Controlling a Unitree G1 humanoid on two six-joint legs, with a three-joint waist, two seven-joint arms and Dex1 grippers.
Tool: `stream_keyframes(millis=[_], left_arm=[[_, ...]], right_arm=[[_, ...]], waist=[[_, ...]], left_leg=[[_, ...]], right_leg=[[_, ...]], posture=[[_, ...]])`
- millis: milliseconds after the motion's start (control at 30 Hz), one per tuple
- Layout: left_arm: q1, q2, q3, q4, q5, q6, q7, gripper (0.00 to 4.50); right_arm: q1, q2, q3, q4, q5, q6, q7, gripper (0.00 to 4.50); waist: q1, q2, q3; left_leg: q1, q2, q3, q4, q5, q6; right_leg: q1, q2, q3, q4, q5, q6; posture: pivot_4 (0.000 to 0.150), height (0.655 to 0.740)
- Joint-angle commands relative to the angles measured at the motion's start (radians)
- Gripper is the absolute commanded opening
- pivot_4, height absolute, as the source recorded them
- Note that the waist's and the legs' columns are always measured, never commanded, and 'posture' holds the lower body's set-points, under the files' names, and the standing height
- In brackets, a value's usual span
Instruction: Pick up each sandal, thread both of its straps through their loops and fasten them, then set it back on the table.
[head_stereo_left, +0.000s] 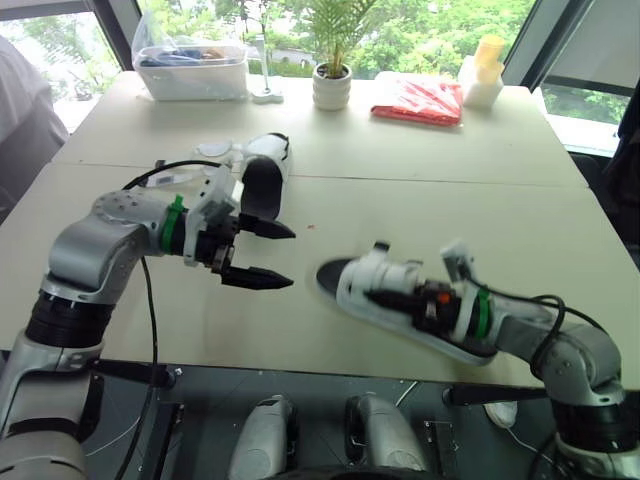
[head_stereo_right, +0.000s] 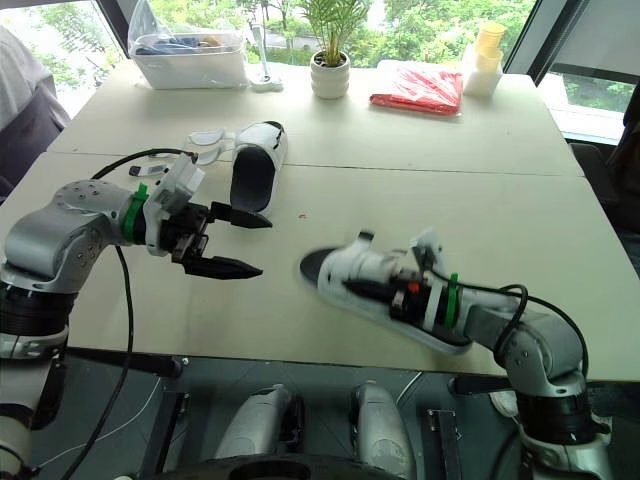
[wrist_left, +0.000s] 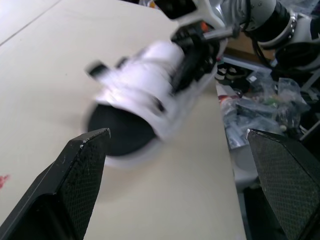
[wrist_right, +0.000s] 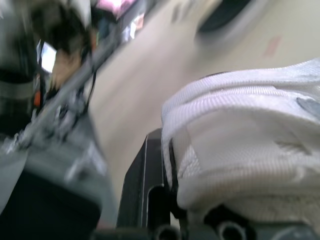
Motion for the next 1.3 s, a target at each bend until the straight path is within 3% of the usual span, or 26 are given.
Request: stream_keyframes(millis=[33, 167, 400, 500, 700, 867, 900, 1000, 1167, 1300], left_arm=[[-0.014, -0.008, 0.023, -0.005, 0.001, -0.008, 0.033, 4.5], [-0.001, -0.026, 0.029, -0.016, -0.006, -0.007, 0.067, 4.5], [0.007, -0.045, 0.037, -0.022, -0.011, -0.005, 0.108, 4.5], [0.005, -0.045, 0.038, -0.015, -0.01, -0.01, 0.111, 4.5], [-0.001, -0.053, 0.061, 0.003, -0.007, -0.015, 0.148, 4.5], [0.033, -0.05, 0.092, -0.025, -0.013, -0.006, 0.191, 4.5], [0.042, -0.047, 0.1, -0.029, -0.015, -0.001, 0.2, 4.5], [0.062, -0.083, 0.135, -0.02, 0.034, 0.008, 0.356, 4.5], [0.053, -0.221, 0.169, -0.027, 0.151, 0.15, 0.774, 4.5], [0.005, -0.353, 0.203, -0.01, 0.171, 0.275, 0.99, 4.5]], right_arm=[[-0.085, 0.069, -0.102, 0.042, -0.043, -0.067, -0.24, 0.12], [-0.204, 0.223, -0.173, 0.178, -0.168, -0.228, -0.535, 0.12], [-0.268, 0.284, -0.132, 0.422, -0.363, -0.452, -0.616, 0.12], [-0.244, 0.269, -0.079, 0.484, -0.476, -0.555, -0.617, 1.28], [-0.031, 0.256, 0.006, 0.207, -0.525, -0.524, -0.573, 4.32], [0.252, 0.073, 0.034, -0.211, -0.508, -0.345, -0.473, 4.42], [0.297, 0.023, 0.026, -0.273, -0.494, -0.328, -0.431, 4.42], [0.424, -0.181, -0.187, -0.456, -0.194, -0.236, -0.183, 4.42], [0.346, -0.409, -0.395, -0.429, 0.276, -0.165, -0.073, 4.42], [0.22, -0.485, -0.331, -0.362, 0.329, -0.157, -0.114, 4.42]], waist=[[0.001, 0.0, 0.0], [0.0, 0.001, 0.0], [-0.007, 0.002, 0.0], [-0.007, 0.002, 0.0], [-0.005, 0.002, 0.0], [0.0, 0.002, 0.0], [0.0, 0.001, 0.0], [0.002, 0.002, 0.001], [0.001, -0.007, 0.005], [0.003, -0.013, 0.008]], left_leg=[[0.0, 0.0, 0.0, -0.001, 0.001, -0.002], [-0.002, 0.0, 0.001, -0.002, 0.004, -0.006], [-0.007, 0.0, 0.005, -0.001, 0.004, -0.006], [-0.007, 0.0, 0.006, 0.0, 0.004, -0.006], [-0.006, 0.0, 0.005, 0.0, 0.004, -0.006], [-0.006, -0.001, 0.005, 0.0, 0.003, -0.004], [-0.006, -0.001, 0.006, 0.0, 0.001, -0.001], [-0.003, -0.001, 0.006, 0.001, 0.001, 0.0], [0.012, 0.0, 0.004, 0.0, 0.0, 0.001], [0.014, 0.0, 0.004, 0.0, 0.0, 0.001]], right_leg=[[0.0, 0.0, 0.0, 0.0, 0.0, 0.0], [-0.002, 0.0, 0.0, 0.001, 0.0, 0.001], [-0.01, 0.001, 0.001, 0.005, 0.0, 0.001], [-0.01, 0.001, 0.002, 0.006, 0.0, 0.001], [-0.011, 0.002, 0.003, 0.013, 0.0, 0.002], [-0.011, 0.001, 0.004, 0.012, -0.002, 0.004], [-0.011, 0.001, 0.005, 0.012, -0.002, 0.004], [-0.009, 0.001, 0.005, 0.012, -0.002, 0.005], [0.007, 0.002, 0.005, 0.01, -0.003, 0.005], [0.009, 0.002, 0.005, 0.009, -0.003, 0.005]], posture=[[0.15, 0.7241], [0.15, 0.7241], [0.15, 0.7241], [0.15, 0.7241], [0.15, 0.7241], [0.15, 0.7241], [0.15, 0.7241], [0.15, 0.7241], [0.15, 0.7241], [0.15, 0.7241]])
